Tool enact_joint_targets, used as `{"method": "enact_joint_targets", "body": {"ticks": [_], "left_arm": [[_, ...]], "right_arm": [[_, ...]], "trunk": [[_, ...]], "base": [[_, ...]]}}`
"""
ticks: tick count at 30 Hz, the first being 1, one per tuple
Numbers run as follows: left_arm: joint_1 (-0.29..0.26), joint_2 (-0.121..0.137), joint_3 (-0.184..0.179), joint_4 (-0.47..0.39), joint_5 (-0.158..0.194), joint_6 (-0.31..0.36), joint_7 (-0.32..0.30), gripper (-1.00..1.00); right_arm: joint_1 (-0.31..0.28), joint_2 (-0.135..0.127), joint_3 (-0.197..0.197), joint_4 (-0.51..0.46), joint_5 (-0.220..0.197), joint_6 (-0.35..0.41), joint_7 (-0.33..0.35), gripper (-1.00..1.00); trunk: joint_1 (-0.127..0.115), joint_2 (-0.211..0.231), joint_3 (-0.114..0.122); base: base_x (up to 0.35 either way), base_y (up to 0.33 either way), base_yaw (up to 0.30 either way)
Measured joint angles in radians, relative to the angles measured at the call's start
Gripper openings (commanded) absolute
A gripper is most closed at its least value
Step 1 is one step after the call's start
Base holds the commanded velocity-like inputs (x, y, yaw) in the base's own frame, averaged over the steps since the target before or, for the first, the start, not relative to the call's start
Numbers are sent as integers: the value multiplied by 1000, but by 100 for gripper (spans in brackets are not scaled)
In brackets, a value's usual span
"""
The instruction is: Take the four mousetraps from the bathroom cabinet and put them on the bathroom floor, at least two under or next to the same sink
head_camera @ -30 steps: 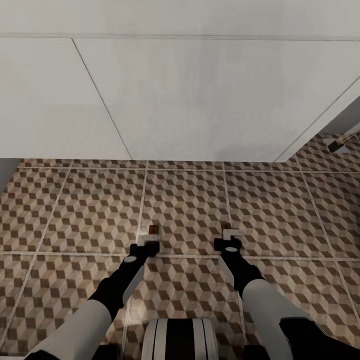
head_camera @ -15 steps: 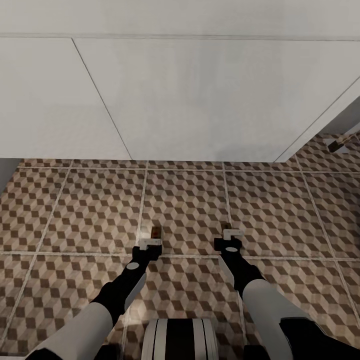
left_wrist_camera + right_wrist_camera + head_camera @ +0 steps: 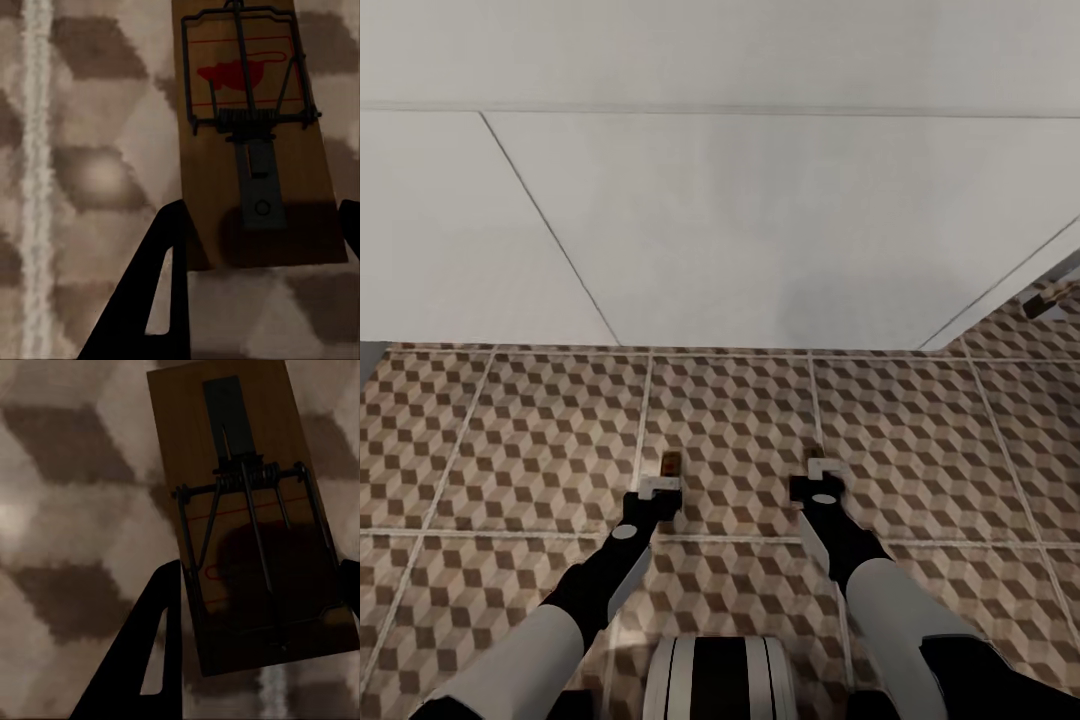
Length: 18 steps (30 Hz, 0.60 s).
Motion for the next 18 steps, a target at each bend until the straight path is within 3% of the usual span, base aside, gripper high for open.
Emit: {"method": "enact_joint_targets", "body": {"ticks": [6, 18], "left_arm": [[0, 1, 0, -8, 1, 0, 0, -100], [0, -1, -1, -11, 0, 2, 1, -100]], "right_arm": [[0, 0, 0, -1, 1, -1, 0, -100], [0, 1, 0, -1, 1, -1, 0, -100]], "trunk": [[0, 0, 0], [1, 0, 0]], "base": [[193, 0, 0], [27, 0, 0]]}}
